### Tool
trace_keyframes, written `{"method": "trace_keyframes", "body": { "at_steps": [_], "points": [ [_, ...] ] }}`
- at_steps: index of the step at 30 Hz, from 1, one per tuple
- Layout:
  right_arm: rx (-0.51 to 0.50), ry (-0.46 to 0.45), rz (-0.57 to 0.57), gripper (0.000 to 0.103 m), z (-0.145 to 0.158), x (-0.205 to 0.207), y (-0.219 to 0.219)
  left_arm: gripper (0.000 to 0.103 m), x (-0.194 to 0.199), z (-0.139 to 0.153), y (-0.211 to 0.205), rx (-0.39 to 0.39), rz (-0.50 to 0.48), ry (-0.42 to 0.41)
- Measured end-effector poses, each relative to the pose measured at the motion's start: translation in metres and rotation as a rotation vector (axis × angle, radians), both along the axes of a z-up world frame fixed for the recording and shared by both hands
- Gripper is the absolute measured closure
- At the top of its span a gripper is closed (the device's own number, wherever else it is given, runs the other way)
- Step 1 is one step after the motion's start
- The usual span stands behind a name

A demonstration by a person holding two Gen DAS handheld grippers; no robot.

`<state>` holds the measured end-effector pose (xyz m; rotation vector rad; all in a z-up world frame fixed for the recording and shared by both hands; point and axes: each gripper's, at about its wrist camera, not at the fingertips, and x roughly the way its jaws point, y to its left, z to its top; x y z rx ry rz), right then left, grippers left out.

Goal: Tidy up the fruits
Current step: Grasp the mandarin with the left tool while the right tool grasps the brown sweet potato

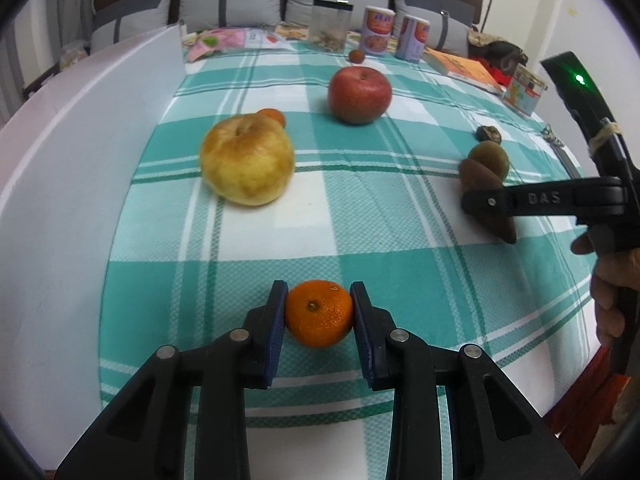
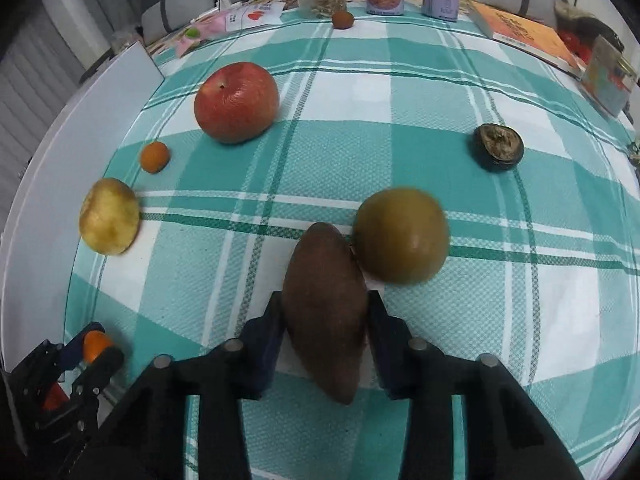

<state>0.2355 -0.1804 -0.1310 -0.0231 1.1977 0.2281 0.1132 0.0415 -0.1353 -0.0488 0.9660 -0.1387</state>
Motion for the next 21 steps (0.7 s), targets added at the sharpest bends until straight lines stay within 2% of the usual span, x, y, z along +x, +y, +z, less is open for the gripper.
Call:
{"method": "trace_keyframes", "body": {
  "at_steps": [4,8,11,13,14,15,16,17,21],
  "points": [
    [0.031,0.04,0.025,0.064,0.001,-0.009,-0.003,0.071,0.001,-0.003,0.002,-0.013,0.009,0.01],
    [0.153,0.138,0.03,0.064,-0.001,-0.036,-0.015,0.071,0.0,-0.005,-0.001,-0.008,-0.005,0.012],
    [0.208,0.164,0.005,0.063,-0.003,-0.053,-0.026,0.07,0.001,-0.009,-0.005,0.003,-0.011,0.013],
    [0.274,0.171,-0.036,0.05,-0.004,-0.055,-0.037,0.069,0.001,-0.009,-0.006,0.016,-0.015,0.01],
    [0.302,0.176,-0.058,0.031,-0.003,-0.053,-0.043,0.064,0.002,-0.009,-0.006,0.009,-0.022,0.019],
    [0.316,0.177,-0.073,0.017,-0.002,-0.051,-0.046,0.05,0.002,-0.008,-0.005,-0.003,-0.03,0.03],
    [0.326,0.173,-0.086,0.016,0.001,-0.05,-0.05,0.041,0.003,-0.006,-0.003,-0.017,-0.03,0.044],
    [0.34,0.166,-0.098,0.016,0.006,-0.047,-0.057,0.028,0.003,-0.003,0.003,-0.032,-0.019,0.049],
    [0.354,0.166,-0.116,0.016,0.021,-0.039,-0.071,0.026,0.001,0.007,0.021,-0.098,-0.033,0.077]
  ]
}}
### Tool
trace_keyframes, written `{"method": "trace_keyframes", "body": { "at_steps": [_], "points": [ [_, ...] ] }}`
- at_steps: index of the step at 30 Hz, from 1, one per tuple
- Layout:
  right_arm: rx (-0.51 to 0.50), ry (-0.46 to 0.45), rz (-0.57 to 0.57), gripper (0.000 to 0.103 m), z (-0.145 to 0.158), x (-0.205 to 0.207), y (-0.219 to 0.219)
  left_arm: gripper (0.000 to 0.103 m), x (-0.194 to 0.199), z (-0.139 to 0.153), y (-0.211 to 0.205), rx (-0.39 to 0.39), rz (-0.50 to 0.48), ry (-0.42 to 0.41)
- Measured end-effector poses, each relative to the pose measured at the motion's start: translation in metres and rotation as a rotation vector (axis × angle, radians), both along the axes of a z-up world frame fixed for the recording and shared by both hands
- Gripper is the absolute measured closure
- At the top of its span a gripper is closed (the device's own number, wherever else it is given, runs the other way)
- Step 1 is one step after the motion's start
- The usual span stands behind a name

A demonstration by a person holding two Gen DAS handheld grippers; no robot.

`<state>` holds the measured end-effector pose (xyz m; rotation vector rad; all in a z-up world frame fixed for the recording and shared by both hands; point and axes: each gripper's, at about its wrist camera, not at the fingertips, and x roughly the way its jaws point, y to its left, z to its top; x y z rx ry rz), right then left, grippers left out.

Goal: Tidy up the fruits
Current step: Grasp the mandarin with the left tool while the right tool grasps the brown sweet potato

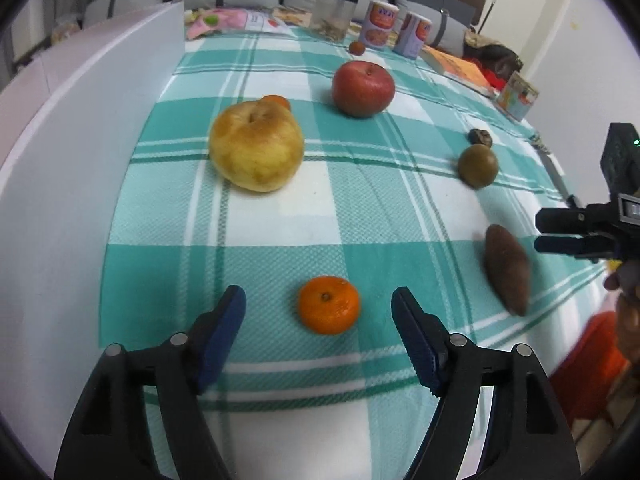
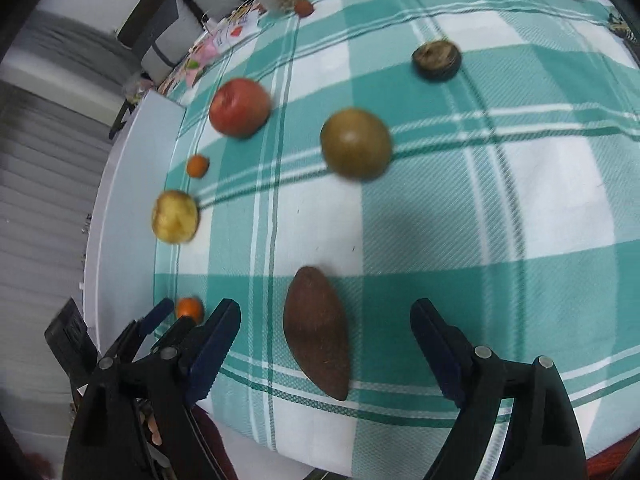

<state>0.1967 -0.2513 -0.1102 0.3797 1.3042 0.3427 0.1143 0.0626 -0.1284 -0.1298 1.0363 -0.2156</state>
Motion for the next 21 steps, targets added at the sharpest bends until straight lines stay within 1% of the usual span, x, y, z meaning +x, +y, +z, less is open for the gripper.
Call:
{"method": "trace_keyframes", "body": {
  "at_steps": [3,5,7,9,10,11,13,14,15,16,17,18,21],
  "points": [
    [-0.047,0.015,0.034,0.016,0.002,0.002,0.003,0.027,-0.002,0.003,-0.002,0.032,-0.035,0.0],
    [-0.063,0.046,0.061,0.017,-0.002,0.003,0.01,0.028,-0.001,-0.001,-0.014,0.077,-0.072,0.016],
    [-0.071,0.062,0.084,0.017,-0.005,0.0,0.018,0.034,0.002,-0.007,-0.026,0.125,-0.095,0.032],
    [-0.093,0.054,0.118,0.019,-0.004,-0.003,0.029,0.044,0.004,-0.013,-0.034,0.164,-0.101,0.046],
    [-0.114,0.047,0.132,0.02,-0.003,-0.005,0.034,0.046,0.005,-0.015,-0.034,0.175,-0.096,0.05],
    [-0.15,0.037,0.153,0.023,-0.002,-0.005,0.042,0.047,0.006,-0.015,-0.035,0.188,-0.087,0.042],
    [-0.209,0.039,0.186,0.028,-0.007,-0.005,0.055,0.057,0.008,-0.015,-0.037,0.202,-0.079,0.039],
    [-0.248,0.045,0.209,0.035,-0.011,-0.005,0.062,0.066,0.009,-0.015,-0.038,0.21,-0.079,0.036],
    [-0.27,0.049,0.218,0.053,-0.015,-0.005,0.067,0.071,0.01,-0.015,-0.038,0.216,-0.081,0.032],
    [-0.295,0.053,0.228,0.065,-0.019,-0.005,0.07,0.072,0.011,-0.014,-0.039,0.222,-0.081,0.032],
    [-0.328,0.051,0.233,0.064,-0.022,-0.005,0.072,0.073,0.011,-0.014,-0.039,0.22,-0.079,0.034],
    [-0.328,0.046,0.231,0.064,-0.021,-0.005,0.072,0.074,0.01,-0.013,-0.038,0.212,-0.076,0.036],
    [-0.296,0.03,0.221,0.064,-0.012,-0.009,0.065,0.074,0.008,-0.005,-0.033,0.166,-0.069,0.041]
  ]
}}
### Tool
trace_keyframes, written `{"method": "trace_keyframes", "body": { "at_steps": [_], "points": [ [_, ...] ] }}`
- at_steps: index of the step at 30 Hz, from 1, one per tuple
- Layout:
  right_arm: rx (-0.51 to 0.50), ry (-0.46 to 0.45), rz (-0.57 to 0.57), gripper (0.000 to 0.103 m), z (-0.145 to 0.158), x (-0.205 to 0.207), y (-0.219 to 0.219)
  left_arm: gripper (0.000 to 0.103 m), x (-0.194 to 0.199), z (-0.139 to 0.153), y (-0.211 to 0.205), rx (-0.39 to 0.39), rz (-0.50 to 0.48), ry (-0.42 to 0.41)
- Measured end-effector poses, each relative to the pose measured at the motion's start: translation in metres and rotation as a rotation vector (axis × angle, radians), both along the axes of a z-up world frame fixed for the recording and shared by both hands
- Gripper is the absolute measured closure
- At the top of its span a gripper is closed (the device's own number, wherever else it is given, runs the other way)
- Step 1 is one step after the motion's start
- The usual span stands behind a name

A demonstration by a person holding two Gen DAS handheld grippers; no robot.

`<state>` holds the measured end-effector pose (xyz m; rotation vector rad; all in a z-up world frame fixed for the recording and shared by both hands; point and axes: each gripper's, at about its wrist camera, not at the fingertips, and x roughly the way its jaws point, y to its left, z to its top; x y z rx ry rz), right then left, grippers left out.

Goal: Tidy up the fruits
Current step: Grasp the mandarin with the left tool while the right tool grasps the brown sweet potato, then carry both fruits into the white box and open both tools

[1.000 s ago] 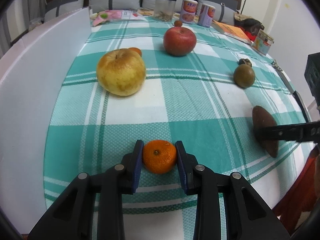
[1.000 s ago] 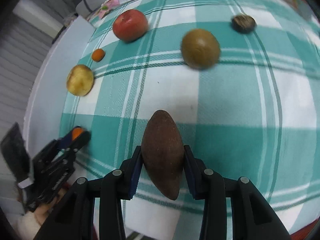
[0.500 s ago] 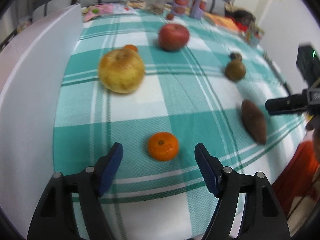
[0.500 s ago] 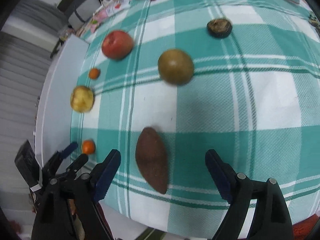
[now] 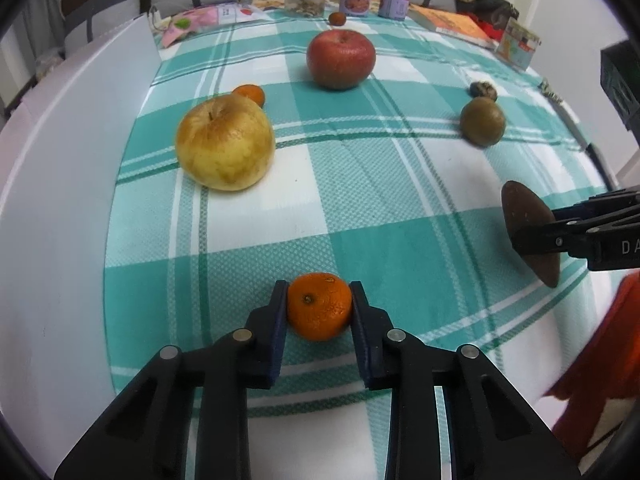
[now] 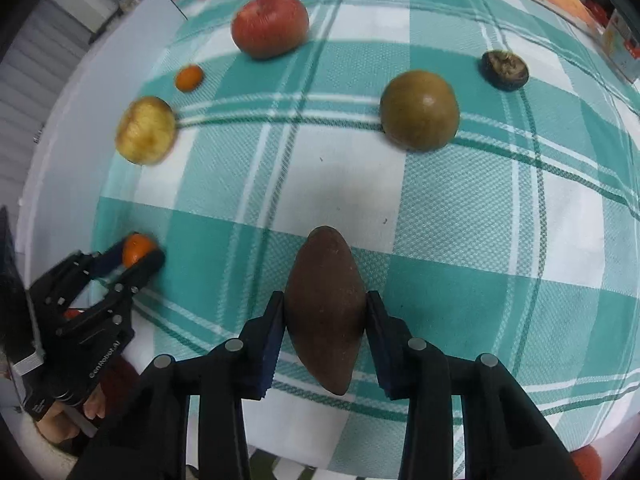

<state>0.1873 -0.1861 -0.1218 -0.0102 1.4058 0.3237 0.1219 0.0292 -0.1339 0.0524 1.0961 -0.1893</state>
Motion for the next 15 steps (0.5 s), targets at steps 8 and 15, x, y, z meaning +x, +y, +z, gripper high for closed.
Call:
{"method": "trace_keyframes", "body": {
  "at_steps": [8,15],
  "points": [
    [0.072,-0.027,0.007,0.064,0.026,-0.009,-0.013,0.074,-0.007,0.03,0.014,-0.129,0.046,0.005],
    [0.171,-0.101,0.055,0.064,0.079,-0.009,0.014,0.074,-0.024,0.098,0.057,-0.247,0.086,-0.068]
  ]
}}
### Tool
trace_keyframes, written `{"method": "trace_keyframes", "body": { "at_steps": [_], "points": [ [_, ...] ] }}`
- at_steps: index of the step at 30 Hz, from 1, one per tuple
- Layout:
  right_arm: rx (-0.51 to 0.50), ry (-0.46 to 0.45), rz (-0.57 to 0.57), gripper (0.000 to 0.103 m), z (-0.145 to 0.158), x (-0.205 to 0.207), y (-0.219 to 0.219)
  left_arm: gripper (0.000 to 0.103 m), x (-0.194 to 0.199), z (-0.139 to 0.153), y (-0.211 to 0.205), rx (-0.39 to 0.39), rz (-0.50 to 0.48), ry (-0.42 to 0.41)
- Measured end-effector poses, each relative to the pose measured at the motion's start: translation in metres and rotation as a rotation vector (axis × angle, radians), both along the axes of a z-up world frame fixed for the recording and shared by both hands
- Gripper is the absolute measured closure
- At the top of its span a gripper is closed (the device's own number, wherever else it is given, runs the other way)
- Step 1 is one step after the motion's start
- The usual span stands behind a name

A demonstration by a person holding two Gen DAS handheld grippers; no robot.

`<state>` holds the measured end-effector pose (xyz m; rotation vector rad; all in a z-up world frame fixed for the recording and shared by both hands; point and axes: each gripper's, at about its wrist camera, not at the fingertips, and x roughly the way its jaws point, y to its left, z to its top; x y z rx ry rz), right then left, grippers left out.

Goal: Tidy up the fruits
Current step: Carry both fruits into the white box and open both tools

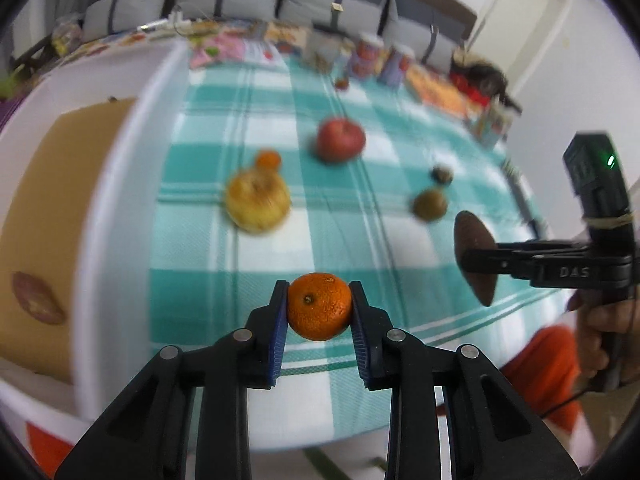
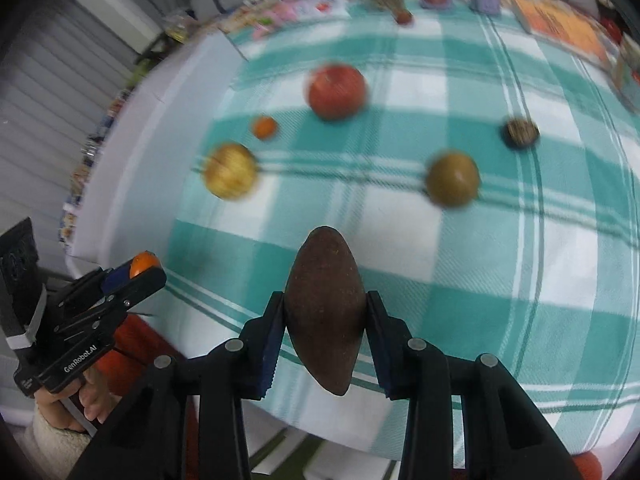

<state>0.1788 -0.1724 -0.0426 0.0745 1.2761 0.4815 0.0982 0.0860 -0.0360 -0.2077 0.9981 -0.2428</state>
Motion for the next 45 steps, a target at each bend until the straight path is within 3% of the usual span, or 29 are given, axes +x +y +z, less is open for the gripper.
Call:
{"method": "trace_keyframes", "body": {
  "at_steps": [7,9,12,16,19,26,29,31,33,38,42,45],
  "points": [
    [0.107,-0.192,0.083,0.064,0.099,0.009,0.066,0.074,-0.013,0.092,0.111,0.001,0.188,-0.156],
    [0.138,-0.215,0.136,0.064,0.118,0.01,0.101,0.074,-0.015,0.102,0.144,0.04,0.256,-0.174],
    [0.187,-0.201,0.222,0.064,0.127,0.01,0.154,0.074,-0.009,0.086,0.184,0.078,0.318,-0.126],
    [0.207,-0.14,0.347,0.064,0.104,0.004,0.236,0.074,-0.002,0.031,0.224,0.148,0.397,0.002],
    [0.178,-0.084,0.411,0.064,0.065,-0.005,0.285,0.074,-0.006,-0.006,0.245,0.147,0.445,0.082],
    [0.034,-0.016,0.493,0.064,-0.022,-0.016,0.354,0.074,-0.015,-0.044,0.264,0.138,0.492,0.161],
    [-0.005,-0.018,0.505,0.063,-0.04,-0.019,0.365,0.07,-0.018,-0.044,0.26,0.169,0.5,0.164],
    [-0.008,-0.025,0.489,0.056,-0.043,-0.017,0.366,0.056,-0.02,-0.04,0.259,0.184,0.508,0.154],
    [0.005,-0.036,0.464,0.035,-0.039,-0.012,0.364,0.03,-0.024,-0.032,0.258,0.186,0.532,0.122],
    [0.097,-0.144,0.382,0.032,0.014,0.001,0.322,0.027,-0.031,0.012,0.253,0.132,0.588,-0.021],
    [0.139,-0.315,0.317,0.016,0.074,0.0,0.268,0.018,-0.032,0.063,0.219,0.101,0.558,-0.179],
    [0.124,-0.459,0.25,0.002,0.106,-0.01,0.214,0.015,-0.029,0.091,0.177,0.066,0.477,-0.27]
  ]
}}
